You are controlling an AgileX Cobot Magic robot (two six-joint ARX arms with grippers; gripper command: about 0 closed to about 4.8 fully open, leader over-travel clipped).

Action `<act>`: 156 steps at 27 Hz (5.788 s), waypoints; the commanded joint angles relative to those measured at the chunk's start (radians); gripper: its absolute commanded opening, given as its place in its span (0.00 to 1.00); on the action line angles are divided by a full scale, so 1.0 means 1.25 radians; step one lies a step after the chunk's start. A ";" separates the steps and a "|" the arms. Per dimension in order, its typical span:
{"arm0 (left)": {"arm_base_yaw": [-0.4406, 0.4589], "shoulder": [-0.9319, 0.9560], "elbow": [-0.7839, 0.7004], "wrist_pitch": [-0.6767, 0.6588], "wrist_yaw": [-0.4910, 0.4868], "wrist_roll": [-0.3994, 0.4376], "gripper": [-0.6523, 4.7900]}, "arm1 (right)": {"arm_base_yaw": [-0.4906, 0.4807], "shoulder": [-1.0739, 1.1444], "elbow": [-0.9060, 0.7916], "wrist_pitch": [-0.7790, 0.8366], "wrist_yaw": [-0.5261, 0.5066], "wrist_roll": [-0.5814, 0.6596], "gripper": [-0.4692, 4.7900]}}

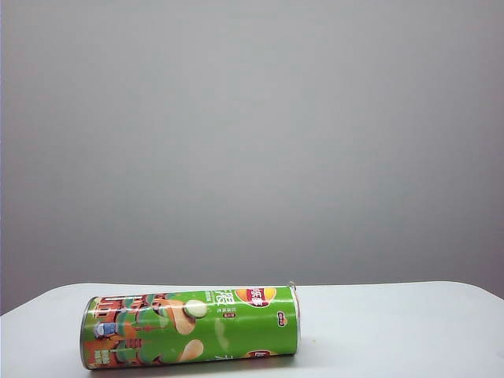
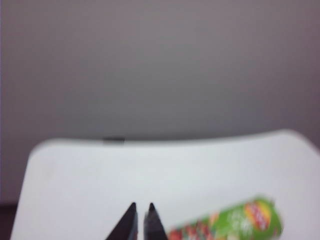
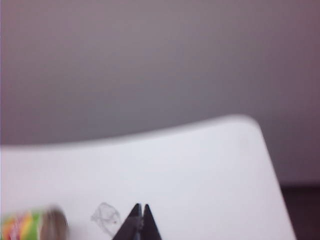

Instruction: Pick up the green tub of chips from the desk, pull out the transparent container with the chips inside partially, and then place the chips back on the desk.

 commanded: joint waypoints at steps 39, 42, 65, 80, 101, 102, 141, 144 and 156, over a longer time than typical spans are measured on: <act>-0.170 1.103 0.675 -0.322 0.038 0.744 1.00 | -0.007 1.087 0.766 -0.312 -0.268 -0.298 0.09; -0.201 1.126 0.680 -0.322 0.003 0.770 1.00 | -0.007 1.091 0.766 -0.312 -0.282 -0.299 0.09; -0.213 1.421 0.732 -0.345 0.034 0.729 1.00 | -0.007 1.092 0.765 -0.308 -0.336 -0.299 0.09; -0.213 1.423 0.732 -0.316 0.058 0.696 1.00 | -0.007 1.122 0.764 -0.293 -0.336 -0.299 0.09; -0.214 1.483 0.736 -0.327 0.053 0.684 0.46 | -0.007 1.135 0.765 -0.272 -0.337 -0.298 0.09; -0.214 1.477 0.738 -0.333 0.052 0.693 0.46 | -0.007 1.135 0.765 -0.272 -0.337 -0.298 0.09; -0.213 1.038 0.740 -0.345 0.266 0.894 0.57 | -0.045 1.132 0.817 -0.338 -0.926 -0.218 0.48; -0.213 1.038 0.740 -0.357 0.269 0.894 0.57 | -0.046 1.132 0.817 -0.339 -0.926 -0.218 0.48; -0.095 1.057 0.740 -0.574 0.384 0.879 0.57 | -0.047 1.132 0.817 -0.331 -1.003 -0.224 0.48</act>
